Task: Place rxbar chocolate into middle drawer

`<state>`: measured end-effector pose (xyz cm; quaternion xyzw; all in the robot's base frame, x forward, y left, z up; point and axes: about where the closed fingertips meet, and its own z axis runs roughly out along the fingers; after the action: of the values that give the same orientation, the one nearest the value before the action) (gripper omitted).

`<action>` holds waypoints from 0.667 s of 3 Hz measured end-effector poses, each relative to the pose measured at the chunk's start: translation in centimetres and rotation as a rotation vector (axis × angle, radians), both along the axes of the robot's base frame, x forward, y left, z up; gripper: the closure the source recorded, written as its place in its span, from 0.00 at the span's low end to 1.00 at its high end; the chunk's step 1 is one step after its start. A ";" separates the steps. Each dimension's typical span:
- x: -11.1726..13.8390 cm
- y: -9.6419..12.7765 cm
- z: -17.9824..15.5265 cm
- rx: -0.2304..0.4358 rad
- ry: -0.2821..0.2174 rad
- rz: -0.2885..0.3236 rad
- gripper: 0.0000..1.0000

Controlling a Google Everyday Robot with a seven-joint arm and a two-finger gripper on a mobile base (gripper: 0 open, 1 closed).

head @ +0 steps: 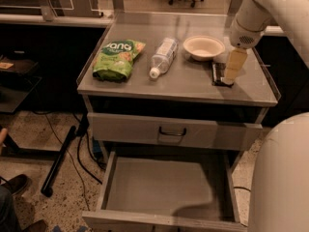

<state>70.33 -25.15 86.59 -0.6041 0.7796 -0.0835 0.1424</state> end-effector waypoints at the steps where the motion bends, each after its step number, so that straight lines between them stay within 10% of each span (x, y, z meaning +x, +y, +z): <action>1: -0.3 -1.3 -0.8 0.005 0.021 -0.046 0.00; 2: -0.3 -0.9 -1.2 0.009 0.029 -0.033 0.00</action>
Offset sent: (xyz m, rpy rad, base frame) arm -0.0036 -0.0099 -0.0068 0.0045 0.0203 -0.0331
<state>70.07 -26.05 85.40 -0.5916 0.7919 -0.0735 0.1323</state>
